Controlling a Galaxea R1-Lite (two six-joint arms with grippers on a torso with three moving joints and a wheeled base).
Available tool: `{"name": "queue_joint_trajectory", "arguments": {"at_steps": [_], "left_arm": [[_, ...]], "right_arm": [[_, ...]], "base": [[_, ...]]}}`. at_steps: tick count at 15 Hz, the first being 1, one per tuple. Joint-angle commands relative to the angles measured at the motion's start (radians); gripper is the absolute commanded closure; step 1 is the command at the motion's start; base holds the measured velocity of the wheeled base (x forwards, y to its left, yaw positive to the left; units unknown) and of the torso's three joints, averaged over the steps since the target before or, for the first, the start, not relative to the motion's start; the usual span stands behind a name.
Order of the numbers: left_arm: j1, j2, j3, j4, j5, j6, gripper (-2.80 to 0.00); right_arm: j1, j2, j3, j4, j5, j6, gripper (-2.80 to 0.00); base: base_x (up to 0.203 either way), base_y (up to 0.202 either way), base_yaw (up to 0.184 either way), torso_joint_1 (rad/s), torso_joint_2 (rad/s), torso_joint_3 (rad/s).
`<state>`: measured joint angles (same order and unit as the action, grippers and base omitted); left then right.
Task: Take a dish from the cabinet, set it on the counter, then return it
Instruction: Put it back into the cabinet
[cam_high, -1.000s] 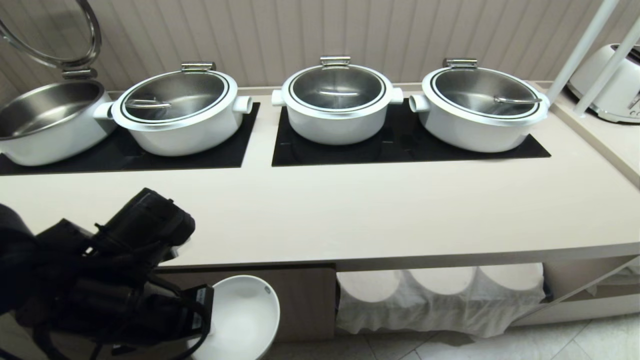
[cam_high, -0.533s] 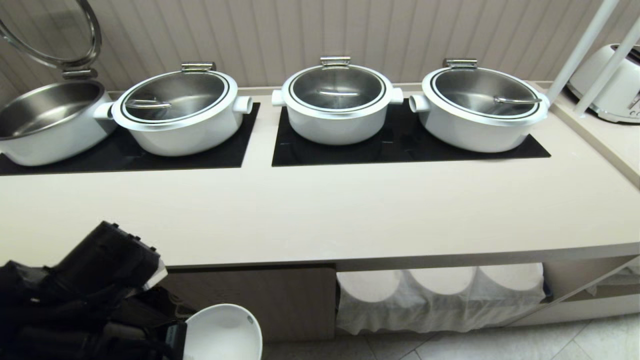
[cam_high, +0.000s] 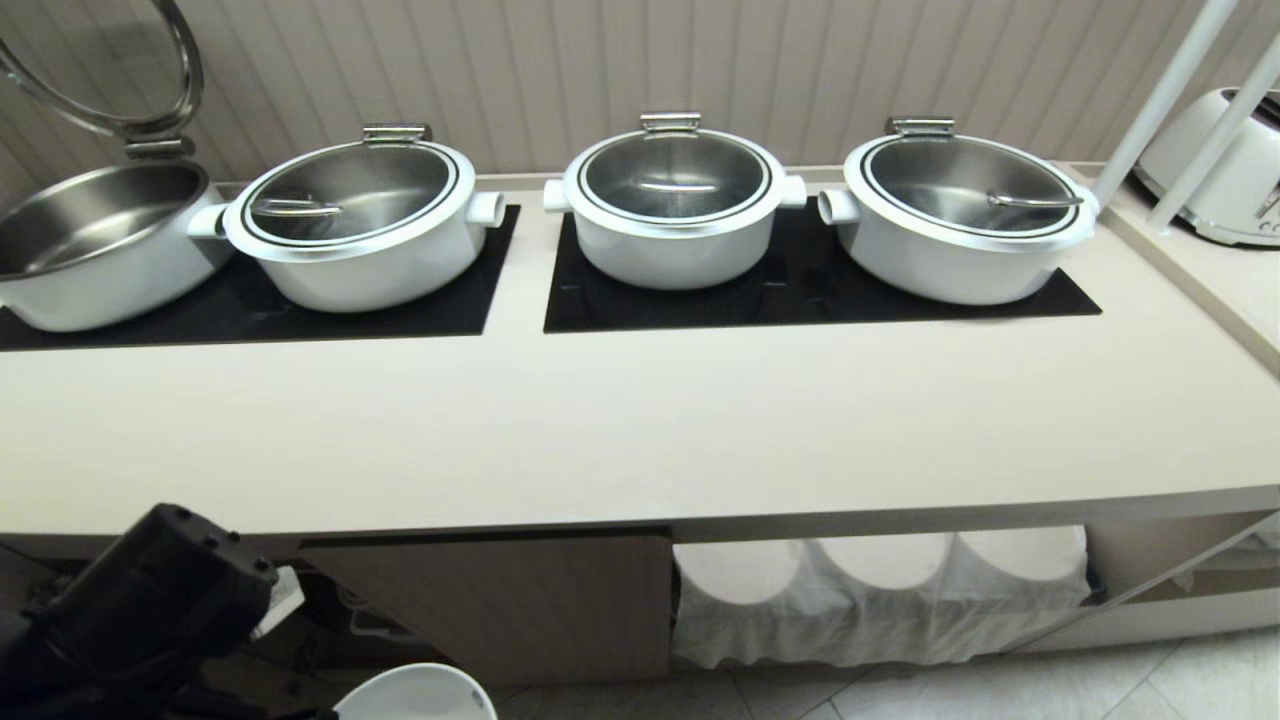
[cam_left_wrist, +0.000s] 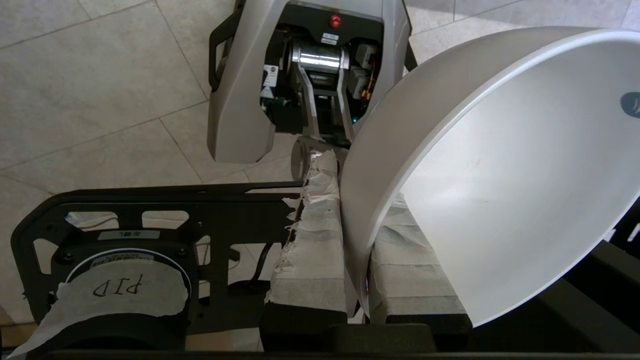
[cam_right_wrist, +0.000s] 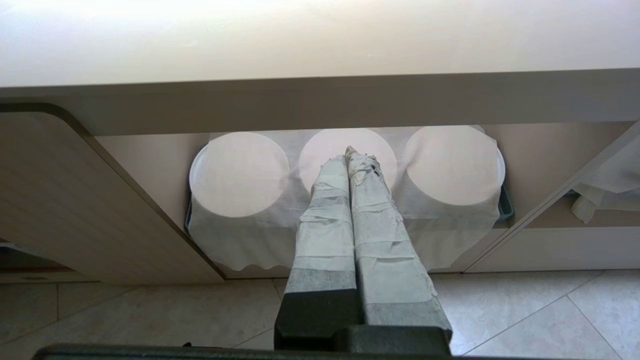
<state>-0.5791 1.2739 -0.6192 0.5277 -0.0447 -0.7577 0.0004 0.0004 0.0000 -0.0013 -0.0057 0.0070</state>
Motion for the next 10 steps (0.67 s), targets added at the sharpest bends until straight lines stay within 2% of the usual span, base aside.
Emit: {"name": "queue_joint_trajectory", "arguments": {"at_steps": [1,10], "left_arm": [[-0.002,-0.004,0.003,0.003,-0.001,-0.005,0.00],[-0.003,-0.005,0.030,0.002,-0.001,-0.005,0.00]], "right_arm": [[0.001,0.000,0.000,0.000,0.000,0.001,0.00],[0.000,0.000,0.000,0.000,0.000,0.001,0.00]], "base": [[0.000,0.000,0.000,0.000,0.00,0.000],[0.000,0.000,0.000,0.000,0.00,0.000]]}}
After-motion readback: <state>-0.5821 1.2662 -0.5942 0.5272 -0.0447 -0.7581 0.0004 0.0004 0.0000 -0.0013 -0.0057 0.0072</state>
